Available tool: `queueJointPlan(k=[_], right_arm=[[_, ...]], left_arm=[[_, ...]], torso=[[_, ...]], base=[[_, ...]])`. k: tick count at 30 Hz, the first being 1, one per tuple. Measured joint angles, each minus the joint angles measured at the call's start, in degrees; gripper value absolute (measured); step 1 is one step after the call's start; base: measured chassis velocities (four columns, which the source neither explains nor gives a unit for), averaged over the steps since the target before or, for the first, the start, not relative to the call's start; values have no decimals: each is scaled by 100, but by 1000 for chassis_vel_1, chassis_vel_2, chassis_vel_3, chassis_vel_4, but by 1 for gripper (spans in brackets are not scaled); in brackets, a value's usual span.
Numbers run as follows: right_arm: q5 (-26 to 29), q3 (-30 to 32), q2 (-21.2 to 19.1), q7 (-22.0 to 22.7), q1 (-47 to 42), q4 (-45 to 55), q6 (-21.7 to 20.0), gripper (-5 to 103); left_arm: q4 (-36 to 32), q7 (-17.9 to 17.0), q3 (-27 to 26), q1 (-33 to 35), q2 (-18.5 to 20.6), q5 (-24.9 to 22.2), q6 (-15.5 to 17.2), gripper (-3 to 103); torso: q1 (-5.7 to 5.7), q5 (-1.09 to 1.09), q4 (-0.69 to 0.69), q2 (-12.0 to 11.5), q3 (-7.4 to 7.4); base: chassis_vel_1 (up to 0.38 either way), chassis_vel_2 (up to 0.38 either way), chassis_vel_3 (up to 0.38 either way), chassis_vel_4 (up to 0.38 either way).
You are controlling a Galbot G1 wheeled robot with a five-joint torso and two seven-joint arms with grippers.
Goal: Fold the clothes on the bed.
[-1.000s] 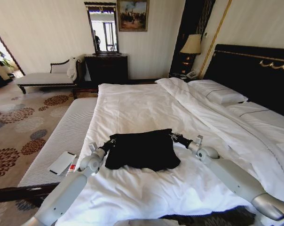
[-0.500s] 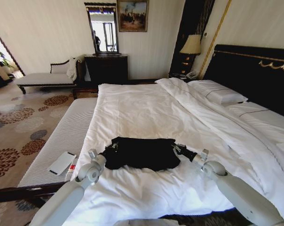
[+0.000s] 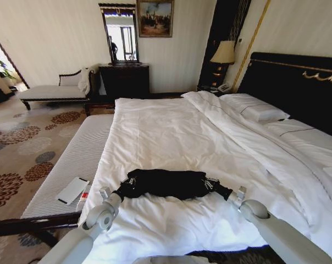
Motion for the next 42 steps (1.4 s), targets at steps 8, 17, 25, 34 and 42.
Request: queueJointPlan(k=[8,17,25,34,42], right_arm=[[-162,151,79,95,-298,-47,228,2],[-232,296,51,70,-475,-40,385,10],[-521,403,30,133,-499,156,479,37],[-793,1022,-39,105,-1086,662,578,76],[-666,1677,-67,121,-1398,976,585,99]], left_arm=[[-52,70,-136,417,-26,179,-124,2],[29,19,-160,425,-65,254,-179,2],[-236,-60,-209,533,-19,339,-149,16],[-592,11,-702,1012,71,552,-212,54],[-944,34,-1242,1334,-14,484,-280,81]], torso=[[0,0,0,1,0],[-1,-1,-2,0,0],[0,0,0,0,0],[-1,1,-1,0,0],[-1,0,0,0,0]], base=[[0,0,0,0],[0,0,0,0],[0,0,0,0],[0,0,0,0],[0,0,0,0]])
